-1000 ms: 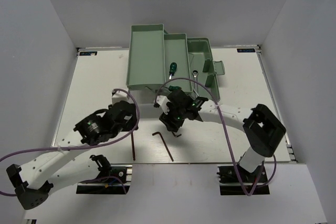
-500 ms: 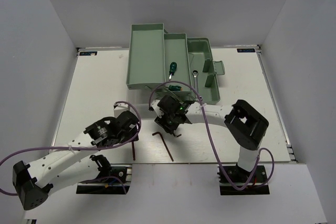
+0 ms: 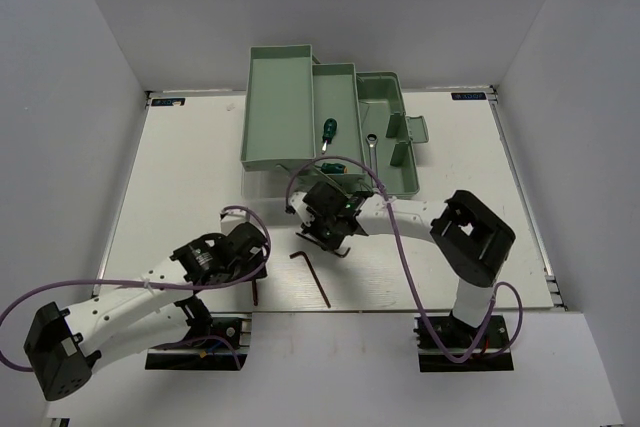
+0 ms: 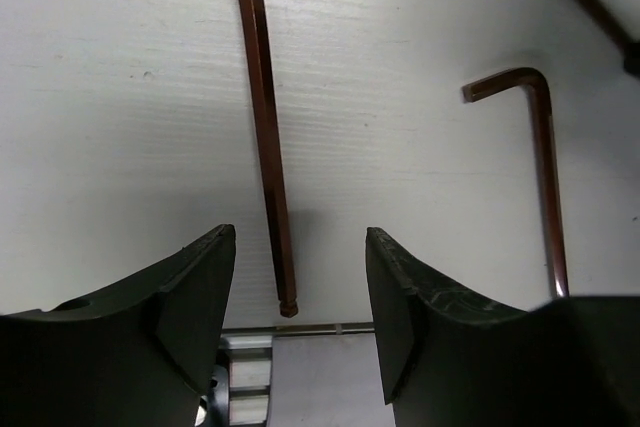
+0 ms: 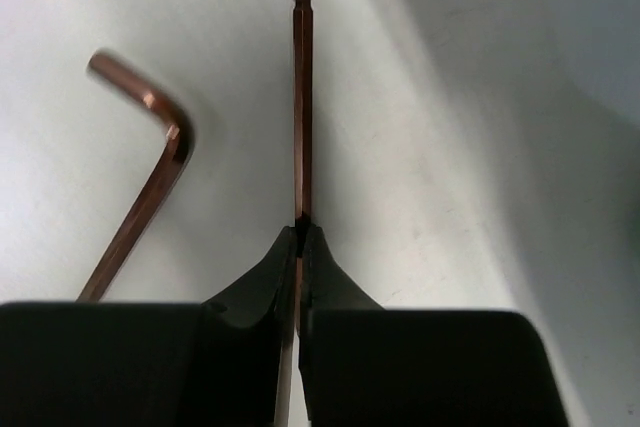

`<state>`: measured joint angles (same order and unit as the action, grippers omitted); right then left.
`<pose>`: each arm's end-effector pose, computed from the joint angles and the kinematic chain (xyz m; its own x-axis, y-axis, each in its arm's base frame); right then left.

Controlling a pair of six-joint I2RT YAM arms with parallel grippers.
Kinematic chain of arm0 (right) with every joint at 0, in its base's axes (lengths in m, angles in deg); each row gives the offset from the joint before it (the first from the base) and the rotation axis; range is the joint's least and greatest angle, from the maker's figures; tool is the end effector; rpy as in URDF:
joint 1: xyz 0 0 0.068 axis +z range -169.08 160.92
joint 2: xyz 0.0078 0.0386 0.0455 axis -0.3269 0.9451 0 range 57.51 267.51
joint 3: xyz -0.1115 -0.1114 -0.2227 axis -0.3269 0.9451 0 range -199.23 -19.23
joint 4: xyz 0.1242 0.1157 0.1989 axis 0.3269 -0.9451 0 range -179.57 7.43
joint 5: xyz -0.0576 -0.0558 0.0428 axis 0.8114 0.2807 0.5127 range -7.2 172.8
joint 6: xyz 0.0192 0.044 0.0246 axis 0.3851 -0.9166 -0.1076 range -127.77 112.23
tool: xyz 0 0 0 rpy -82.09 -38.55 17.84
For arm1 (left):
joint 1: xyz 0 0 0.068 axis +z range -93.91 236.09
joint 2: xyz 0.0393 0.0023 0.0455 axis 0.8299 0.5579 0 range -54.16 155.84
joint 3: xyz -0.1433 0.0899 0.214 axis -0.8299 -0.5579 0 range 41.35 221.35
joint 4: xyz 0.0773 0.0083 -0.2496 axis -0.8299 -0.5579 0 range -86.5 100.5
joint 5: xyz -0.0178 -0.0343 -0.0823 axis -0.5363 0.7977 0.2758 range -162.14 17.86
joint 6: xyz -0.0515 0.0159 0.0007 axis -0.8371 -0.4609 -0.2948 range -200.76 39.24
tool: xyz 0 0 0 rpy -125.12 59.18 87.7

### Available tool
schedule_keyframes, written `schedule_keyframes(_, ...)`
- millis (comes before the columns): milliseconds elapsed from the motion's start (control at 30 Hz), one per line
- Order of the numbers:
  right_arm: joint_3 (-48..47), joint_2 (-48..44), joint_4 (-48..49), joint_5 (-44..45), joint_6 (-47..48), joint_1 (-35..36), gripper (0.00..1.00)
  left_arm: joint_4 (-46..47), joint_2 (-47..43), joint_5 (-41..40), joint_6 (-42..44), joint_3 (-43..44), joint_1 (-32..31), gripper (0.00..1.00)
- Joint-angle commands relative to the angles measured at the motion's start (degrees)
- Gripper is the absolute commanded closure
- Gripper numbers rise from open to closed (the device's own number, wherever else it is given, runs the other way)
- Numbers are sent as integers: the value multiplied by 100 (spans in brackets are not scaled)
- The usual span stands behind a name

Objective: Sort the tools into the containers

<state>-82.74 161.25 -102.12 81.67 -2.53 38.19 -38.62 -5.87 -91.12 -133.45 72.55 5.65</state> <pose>0.1960 0.3062 0.1627 -0.3880 -0.7725 -0.5027 -0.8856 0.4636 -0.0290 0.0978 -0.1003 0.1975 -0.8666 -0.1318 -0.4812 -0.0722 0.9874 -0.1405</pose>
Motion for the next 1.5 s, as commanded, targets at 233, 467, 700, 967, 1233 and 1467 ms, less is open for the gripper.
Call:
schedule_keyframes(233,-300,-1382,-2386,-1671,1260,-50,100,412,75,-70,-154,-167,-72,35)
schedule_keyframes(467,-1065,-1858,-2870,-1936,1691,-50,100,649,250,-123,-207,-352,-72,35)
schedule_keyframes(700,-2584,-1806,-3186,-1725,1779,-76,100,939,505,-185,-260,-527,-72,35)
schedule_keyframes(967,-4766,-839,-2379,-610,1350,-287,100,1247,883,-413,-374,-703,-72,35)
schedule_keyframes(1233,-5691,829,-394,1219,1506,-480,100,1510,1296,-466,-374,-808,-72,39)
schedule_keyframes(1467,-5664,1368,-110,1317,1288,-762,33,1634,1543,-414,-427,-809,-72,58)
